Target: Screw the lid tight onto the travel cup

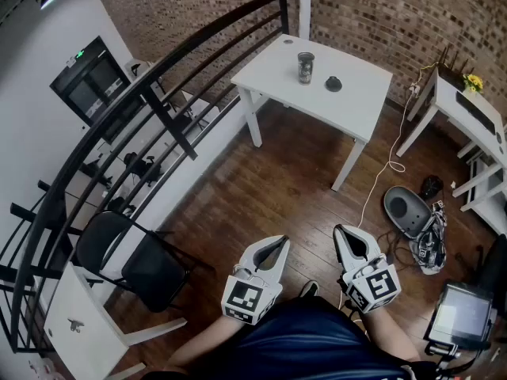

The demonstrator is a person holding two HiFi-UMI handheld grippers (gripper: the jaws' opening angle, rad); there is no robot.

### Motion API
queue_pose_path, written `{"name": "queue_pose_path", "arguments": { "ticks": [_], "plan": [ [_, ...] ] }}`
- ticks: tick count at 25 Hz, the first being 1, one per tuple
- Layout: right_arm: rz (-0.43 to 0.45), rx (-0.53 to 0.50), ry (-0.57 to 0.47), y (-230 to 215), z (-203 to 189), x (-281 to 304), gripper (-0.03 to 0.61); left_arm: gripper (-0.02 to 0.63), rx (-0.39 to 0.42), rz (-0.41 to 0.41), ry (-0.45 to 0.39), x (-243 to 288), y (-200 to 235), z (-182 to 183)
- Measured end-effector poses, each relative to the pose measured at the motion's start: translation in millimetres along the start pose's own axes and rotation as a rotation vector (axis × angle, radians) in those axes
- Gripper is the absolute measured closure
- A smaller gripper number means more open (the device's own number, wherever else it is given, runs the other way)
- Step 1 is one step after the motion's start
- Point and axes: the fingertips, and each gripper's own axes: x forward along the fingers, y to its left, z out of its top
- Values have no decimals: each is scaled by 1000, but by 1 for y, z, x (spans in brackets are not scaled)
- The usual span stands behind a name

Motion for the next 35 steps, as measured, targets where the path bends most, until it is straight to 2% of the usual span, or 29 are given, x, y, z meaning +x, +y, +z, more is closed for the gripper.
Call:
{"name": "queue_pose_path", "arguments": {
  "ticks": [3,7,14,20,24,28,35],
  "plan": [
    [11,0,17,-4,-1,-3,574,607,19,4,-8,9,0,-2],
    [9,-15,14,-23,-6,-11,574,607,-3,-33,-2,32,-18,0],
    [-41,33,5,-86,-7,-26,574,607,16,-30,12,75,-42,6],
    [-74,90,42,-144,-25,-16,574,607,-3,-29,77,119,-41,-1],
    [-109,102,51,-178,-30,17,572,607,-22,-31,80,155,-8,-3],
    [-163,102,82,-213,-26,61,572,607,-42,-83,53,211,30,8],
    [-261,54,95,-282,26,163,572,607,1,-112,-27,307,129,69]
  ]
}}
